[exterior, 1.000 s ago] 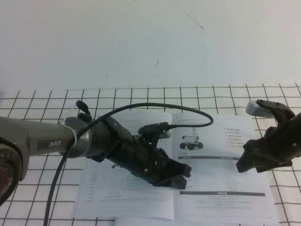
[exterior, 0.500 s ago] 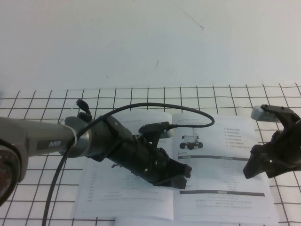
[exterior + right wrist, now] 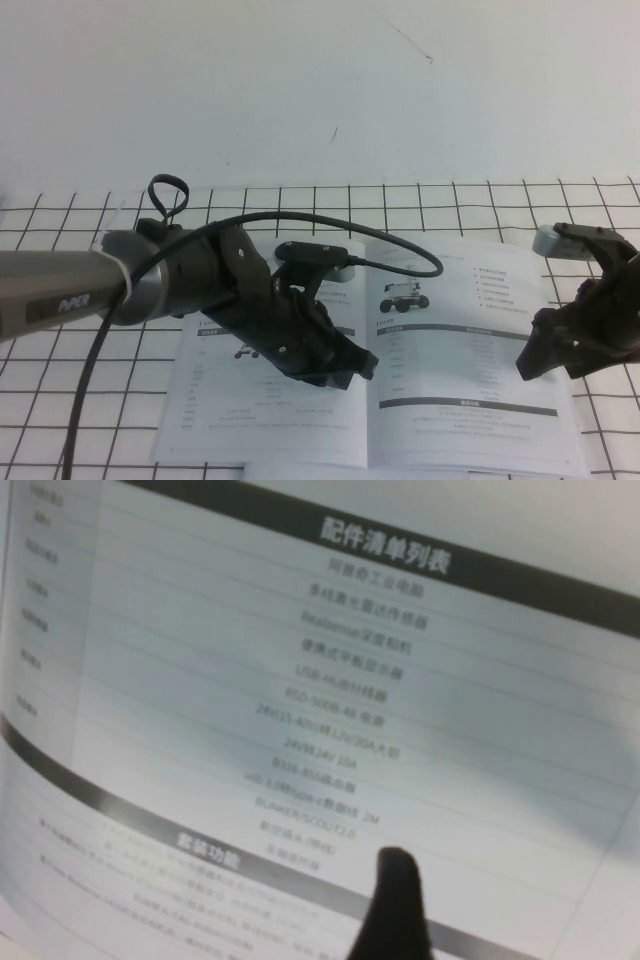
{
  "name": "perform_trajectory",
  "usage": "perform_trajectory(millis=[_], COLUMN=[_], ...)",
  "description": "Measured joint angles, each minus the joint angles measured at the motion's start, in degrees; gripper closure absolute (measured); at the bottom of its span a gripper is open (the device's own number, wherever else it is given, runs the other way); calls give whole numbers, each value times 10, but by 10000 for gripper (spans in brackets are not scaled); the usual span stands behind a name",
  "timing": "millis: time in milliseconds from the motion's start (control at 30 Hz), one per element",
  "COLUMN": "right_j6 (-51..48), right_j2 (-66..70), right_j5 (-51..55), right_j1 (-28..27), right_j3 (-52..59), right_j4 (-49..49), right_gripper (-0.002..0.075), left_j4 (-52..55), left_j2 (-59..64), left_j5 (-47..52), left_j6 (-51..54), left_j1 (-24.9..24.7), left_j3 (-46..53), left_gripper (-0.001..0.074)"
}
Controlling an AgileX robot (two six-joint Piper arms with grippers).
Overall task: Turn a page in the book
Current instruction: Open the closed book
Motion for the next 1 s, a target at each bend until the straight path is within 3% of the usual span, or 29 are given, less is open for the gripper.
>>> perform_trajectory(millis=[367,633,1000], right_j6=[0,-48,-47], right_j2=[0,0,19], right_j5=[0,-3,-21], right_j1=[0,0,0], right_j3=[0,0,0], right_j4=[5,81,46], right_gripper=[185,185,185], left_j4=[17,12,-1], left_j2=[31,35,36], left_j5=[-19,-18,-16], left_j6=[-19,-22,-22], left_j1=[0,1,1], left_j3=[-1,-2,-2], left_gripper=[737,737,737])
